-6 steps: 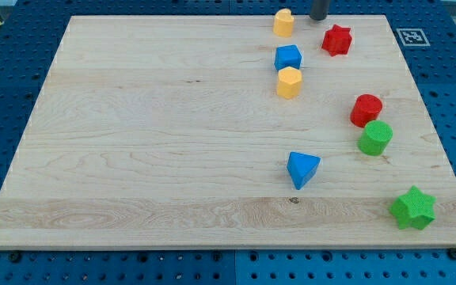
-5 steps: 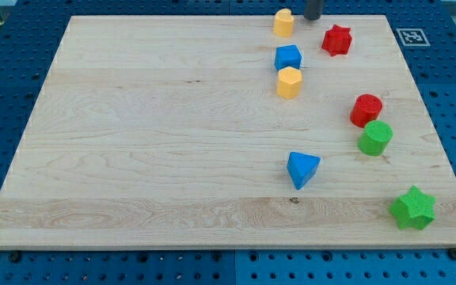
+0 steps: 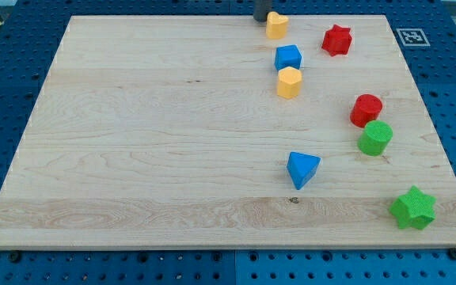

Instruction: Push the yellow heart above the blue cube

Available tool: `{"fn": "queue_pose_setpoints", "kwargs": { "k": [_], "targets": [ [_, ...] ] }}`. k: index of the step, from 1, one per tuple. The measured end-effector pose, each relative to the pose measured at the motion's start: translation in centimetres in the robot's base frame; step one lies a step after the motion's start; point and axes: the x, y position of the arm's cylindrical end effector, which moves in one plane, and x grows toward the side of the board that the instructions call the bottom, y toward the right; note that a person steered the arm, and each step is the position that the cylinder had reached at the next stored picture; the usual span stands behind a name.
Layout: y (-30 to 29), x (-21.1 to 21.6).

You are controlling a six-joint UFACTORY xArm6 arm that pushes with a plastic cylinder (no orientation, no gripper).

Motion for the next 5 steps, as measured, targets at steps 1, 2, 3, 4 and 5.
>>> {"fn": "queue_pose_setpoints", "kwargs": {
  "k": [1, 2, 3, 4, 5],
  "targets": [
    [5.5, 1.9],
    [7.7, 2.0],
    [7.4, 2.0],
    [6.4, 3.8],
    [6.2, 4.5]
  ]
}}
